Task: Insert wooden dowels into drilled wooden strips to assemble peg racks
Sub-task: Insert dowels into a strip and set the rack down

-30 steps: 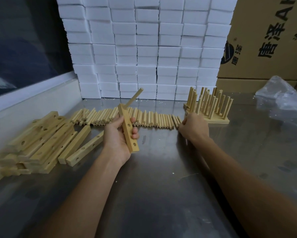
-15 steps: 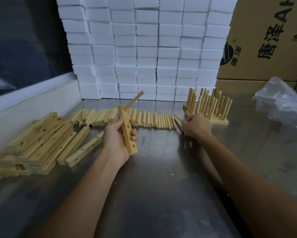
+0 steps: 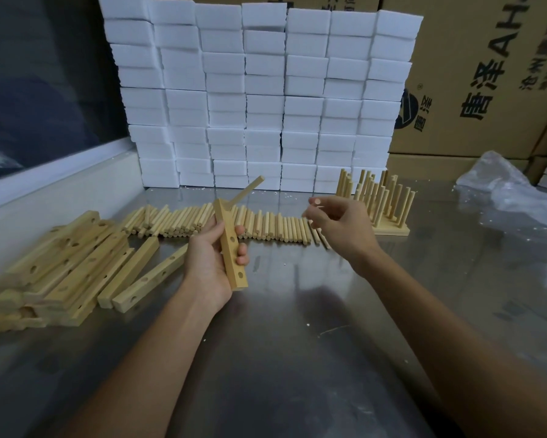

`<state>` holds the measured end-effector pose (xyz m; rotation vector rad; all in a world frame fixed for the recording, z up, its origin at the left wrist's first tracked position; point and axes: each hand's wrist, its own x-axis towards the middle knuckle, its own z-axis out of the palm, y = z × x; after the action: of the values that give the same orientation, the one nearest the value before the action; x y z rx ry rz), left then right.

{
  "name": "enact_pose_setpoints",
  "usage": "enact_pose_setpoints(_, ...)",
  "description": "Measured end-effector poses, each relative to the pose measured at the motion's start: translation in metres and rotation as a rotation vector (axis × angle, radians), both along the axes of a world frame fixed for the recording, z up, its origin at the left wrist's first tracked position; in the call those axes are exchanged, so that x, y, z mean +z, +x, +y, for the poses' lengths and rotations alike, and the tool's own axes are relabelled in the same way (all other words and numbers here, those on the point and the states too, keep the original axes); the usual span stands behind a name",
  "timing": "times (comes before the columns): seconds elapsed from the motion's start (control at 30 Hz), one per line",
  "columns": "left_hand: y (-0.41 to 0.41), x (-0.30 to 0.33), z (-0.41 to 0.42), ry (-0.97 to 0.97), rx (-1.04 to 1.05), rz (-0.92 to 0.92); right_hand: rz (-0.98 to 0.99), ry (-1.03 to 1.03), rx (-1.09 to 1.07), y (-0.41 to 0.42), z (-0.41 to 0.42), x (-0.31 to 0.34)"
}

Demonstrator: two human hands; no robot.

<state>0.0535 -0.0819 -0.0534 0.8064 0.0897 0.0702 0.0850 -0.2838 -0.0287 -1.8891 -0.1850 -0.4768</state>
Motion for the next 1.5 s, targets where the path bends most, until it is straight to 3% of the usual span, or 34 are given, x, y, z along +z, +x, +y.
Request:
enact_pose_setpoints(0.1, -0.001, 0.0, 0.0, 0.014, -0.002, -0.003, -0.083, -0.043, -0.001, -0.008, 0.007, 0.008)
enact_pose_setpoints(0.23, -0.001, 0.001, 0.0, 0.022, 0.004, -0.002, -0.024, 0.047, 0.061, -0.013, 0.015, 0.017)
enact_pose_setpoints(0.57, -0.002, 0.0, 0.0, 0.028, 0.01, 0.0, -0.093, -0.028, 0.035, -0.017, 0.017, 0.014)
enact_pose_setpoints(0.8, -0.001, 0.0, 0.001, 0.016, 0.008, -0.005, 0.023, 0.045, 0.115, -0.015, 0.019, 0.012)
enact_pose_setpoints(0.93, -0.001, 0.0, 0.002, 0.012, 0.001, -0.003, -0.037, -0.079, 0.051, -0.013, 0.017, 0.011)
enact_pose_setpoints(1.13, 0.0, 0.0, 0.001, 0.005, 0.004, 0.003, 0.106, 0.198, 0.028, -0.01, 0.011, 0.009)
enact_pose_setpoints(1.33, 0.001, 0.0, 0.002, 0.001, 0.018, 0.01, 0.304, 0.309, 0.196, -0.012, 0.017, 0.006)
enact_pose_setpoints(1.5, 0.0, 0.0, 0.001, -0.001, 0.026, 0.013, 0.359, 0.188, 0.276, -0.015, 0.022, 0.004)
